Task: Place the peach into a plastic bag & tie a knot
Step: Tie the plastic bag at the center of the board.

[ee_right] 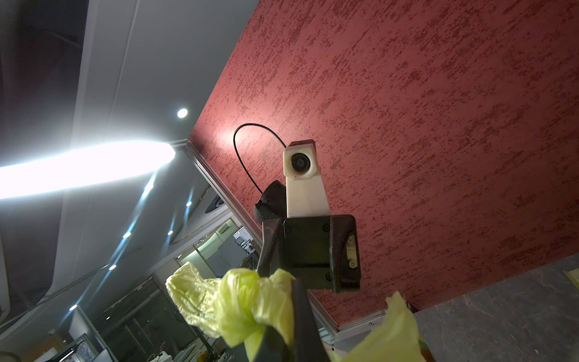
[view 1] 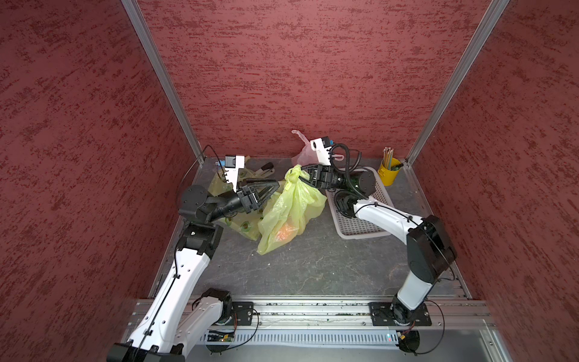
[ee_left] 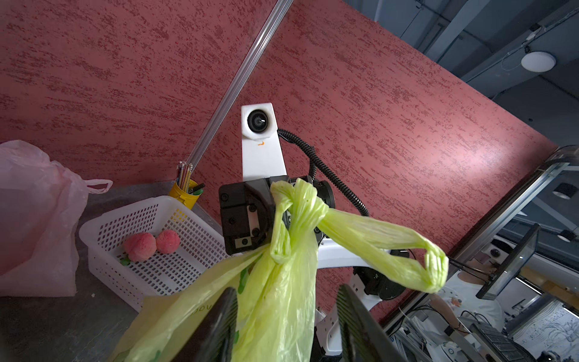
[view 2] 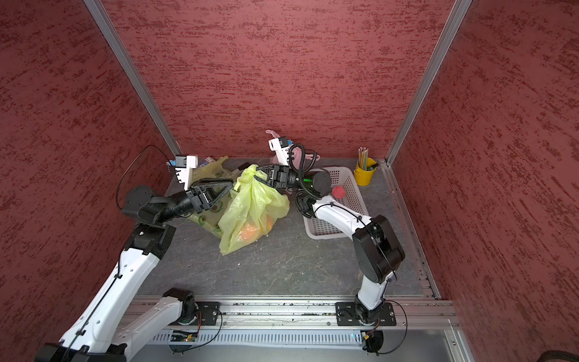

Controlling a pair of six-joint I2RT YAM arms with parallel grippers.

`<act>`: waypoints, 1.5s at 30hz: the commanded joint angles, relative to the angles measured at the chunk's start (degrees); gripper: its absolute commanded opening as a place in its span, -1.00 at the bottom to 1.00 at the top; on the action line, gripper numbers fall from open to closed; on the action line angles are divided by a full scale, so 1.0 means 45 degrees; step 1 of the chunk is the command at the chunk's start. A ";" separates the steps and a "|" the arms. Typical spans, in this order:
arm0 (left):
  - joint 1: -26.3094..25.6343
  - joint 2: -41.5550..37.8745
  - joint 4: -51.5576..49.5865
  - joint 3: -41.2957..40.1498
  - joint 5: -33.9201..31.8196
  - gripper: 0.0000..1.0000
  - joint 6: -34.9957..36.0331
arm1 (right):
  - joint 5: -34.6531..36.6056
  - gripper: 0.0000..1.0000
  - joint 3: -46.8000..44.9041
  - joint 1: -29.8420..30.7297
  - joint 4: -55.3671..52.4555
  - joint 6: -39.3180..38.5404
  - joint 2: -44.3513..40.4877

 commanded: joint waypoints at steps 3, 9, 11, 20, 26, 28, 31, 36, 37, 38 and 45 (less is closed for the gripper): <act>0.0108 0.0567 0.0631 0.0695 0.0492 -0.03 -0.0515 | -0.0207 -1.00 0.0320 0.0077 0.0711 0.0375 -0.0067; -0.0357 0.1135 0.0795 0.0966 0.0481 -0.04 -0.0392 | -0.0229 -1.00 0.0300 0.0077 0.0675 0.0368 -0.0073; -0.0601 0.1264 0.0454 0.1093 0.0350 -0.04 -0.0123 | -0.0229 -1.00 0.0287 0.0077 0.0669 0.0351 -0.0071; -0.1127 0.1670 0.0446 0.1371 -0.0136 -0.09 0.0033 | -0.0259 -1.00 0.0222 0.0135 0.0643 0.0299 -0.0062; -0.1144 0.1715 0.0441 0.1276 -0.0388 -0.24 0.0038 | -0.0288 -1.00 0.0219 0.0155 0.0609 0.0259 -0.0084; -0.1162 0.1771 0.0428 0.1273 -0.0400 -0.30 0.0008 | -0.0288 -1.00 0.0222 0.0160 0.0618 0.0265 -0.0066; -0.1143 0.1763 0.0712 0.1118 -0.0439 -0.30 -0.0219 | -0.0326 -1.00 0.0237 0.0175 0.0610 0.0264 -0.0055; -0.0833 0.1714 0.2161 0.0556 -0.0450 -0.16 -0.1234 | -0.0346 -1.00 0.0229 0.0174 0.0609 0.0257 -0.0108; -0.0795 0.1731 0.2215 0.0529 -0.0432 -0.16 -0.1292 | -0.0346 -1.00 0.0216 0.0170 0.0597 0.0241 -0.0120; -0.0800 0.1753 0.2161 0.0548 -0.0465 -0.17 -0.1295 | -0.0346 -1.00 0.0207 0.0170 0.0590 0.0251 -0.0118; -0.0868 0.1842 0.1743 0.0631 -0.0490 -0.22 -0.1150 | -0.0346 -1.00 0.0239 0.0172 0.0556 0.0236 -0.0109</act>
